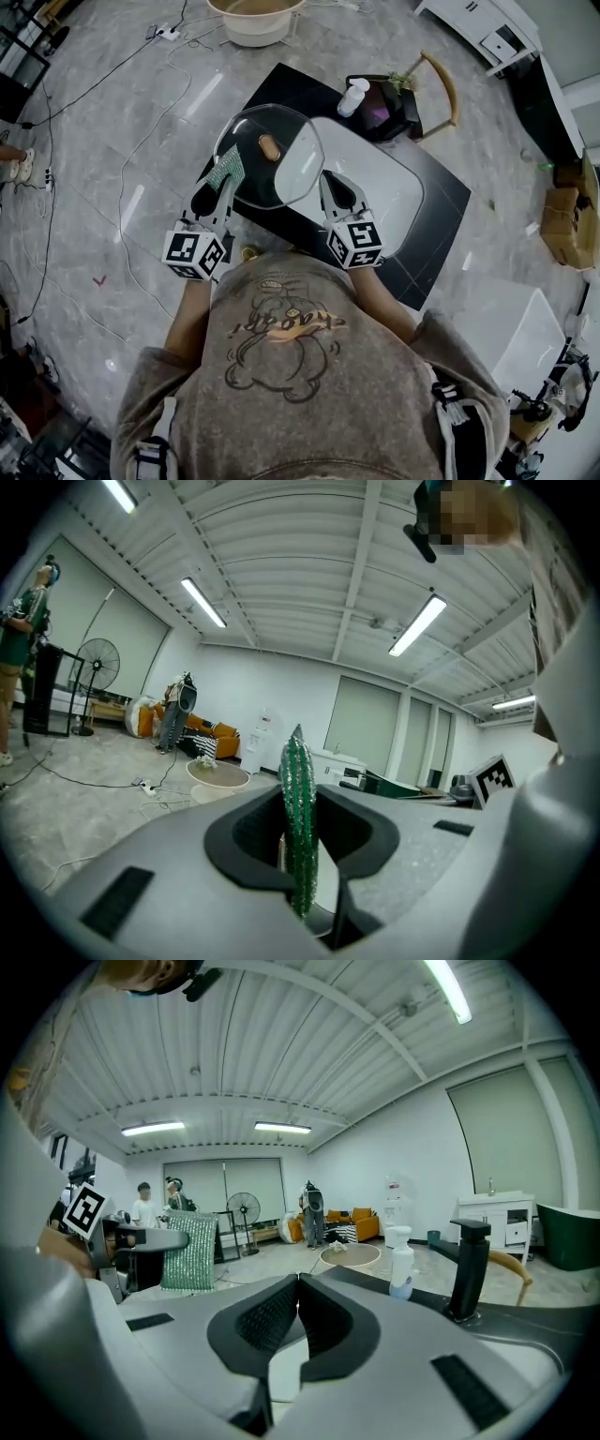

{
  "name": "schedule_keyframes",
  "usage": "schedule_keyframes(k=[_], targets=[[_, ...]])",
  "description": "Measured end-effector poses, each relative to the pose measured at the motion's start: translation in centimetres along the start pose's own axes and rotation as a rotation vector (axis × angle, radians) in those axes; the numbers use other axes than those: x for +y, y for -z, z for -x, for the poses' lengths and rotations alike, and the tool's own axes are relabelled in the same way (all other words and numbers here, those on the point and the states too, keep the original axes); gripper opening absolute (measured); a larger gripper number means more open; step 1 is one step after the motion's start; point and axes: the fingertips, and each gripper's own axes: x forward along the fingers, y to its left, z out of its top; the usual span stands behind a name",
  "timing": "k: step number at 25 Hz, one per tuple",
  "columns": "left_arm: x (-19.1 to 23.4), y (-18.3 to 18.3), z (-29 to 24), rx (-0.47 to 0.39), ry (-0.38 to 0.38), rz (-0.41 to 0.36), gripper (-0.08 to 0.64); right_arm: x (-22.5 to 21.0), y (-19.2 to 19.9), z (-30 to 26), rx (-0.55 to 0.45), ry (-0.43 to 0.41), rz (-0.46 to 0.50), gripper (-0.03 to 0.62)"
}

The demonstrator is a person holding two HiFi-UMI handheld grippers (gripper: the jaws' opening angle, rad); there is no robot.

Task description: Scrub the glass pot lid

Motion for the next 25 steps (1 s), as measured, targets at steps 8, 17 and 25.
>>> schedule_keyframes(k=[8,17,25], targets=[[0.42,-0.31,0.25,-0.012,-0.011,0.047,0.086,0.03,-0.07,-0.10,-0.012,0.010,0.009,0.026],[0.36,-0.36,0.58,-0.009,-0.015,0.040,0.086,-0.01,0.24,0.09,-0.009,0.023,-0.013,0.026],[0.61,-0.16,0.63,0.001,-0.017,0.041,0.086,0.08,0.26,-0.17,-0.006,0.024,-0.016,0.026]])
